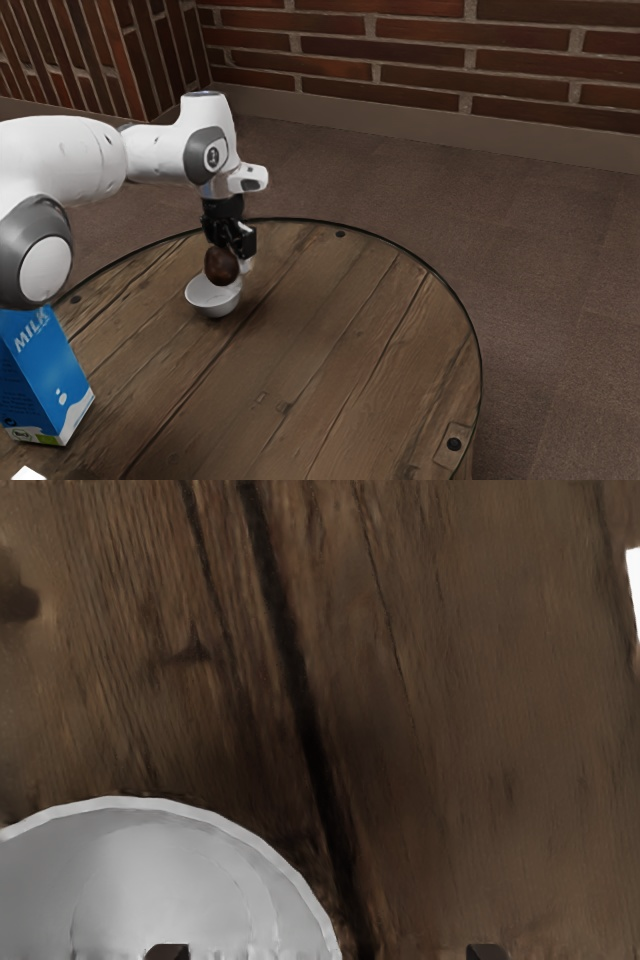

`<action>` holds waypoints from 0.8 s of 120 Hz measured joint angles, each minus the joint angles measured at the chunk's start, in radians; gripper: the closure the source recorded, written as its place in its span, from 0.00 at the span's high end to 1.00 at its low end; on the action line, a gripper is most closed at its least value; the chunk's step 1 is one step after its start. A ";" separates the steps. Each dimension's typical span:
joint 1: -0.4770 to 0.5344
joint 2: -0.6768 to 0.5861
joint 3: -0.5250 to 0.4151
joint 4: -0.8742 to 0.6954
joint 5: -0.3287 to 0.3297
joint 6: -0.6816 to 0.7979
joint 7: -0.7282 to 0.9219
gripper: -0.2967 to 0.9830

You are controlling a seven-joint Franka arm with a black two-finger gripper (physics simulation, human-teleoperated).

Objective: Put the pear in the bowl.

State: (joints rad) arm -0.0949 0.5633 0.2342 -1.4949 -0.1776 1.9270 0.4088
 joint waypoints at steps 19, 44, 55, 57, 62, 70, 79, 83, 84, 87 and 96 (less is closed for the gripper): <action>0.042 0.025 0.014 0.017 -0.001 -0.025 0.001 0.49; 0.044 0.026 0.012 0.022 -0.004 -0.040 0.004 0.62; 0.040 -0.004 0.008 0.021 0.002 -0.047 0.005 0.67; 0.037 -0.015 0.007 0.021 0.006 -0.050 0.005 0.68; 0.022 -0.052 0.002 0.020 0.025 -0.059 0.007 0.69; -0.006 -0.142 -0.006 0.016 0.053 -0.081 0.020 0.71; -0.038 -0.239 -0.033 0.010 0.070 -0.111 0.034 0.73; -0.050 -0.280 -0.051 0.009 0.082 -0.125 0.040 0.74; -0.053 -0.289 -0.057 0.009 0.086 -0.128 0.041 0.74; -0.060 -0.310 -0.073 0.010 0.095 -0.137 0.045 0.74; -0.070 -0.338 -0.109 0.014 0.113 -0.157 0.057 0.75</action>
State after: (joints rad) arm -0.1650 0.2249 0.1251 -1.4812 -0.0650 1.7699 0.4655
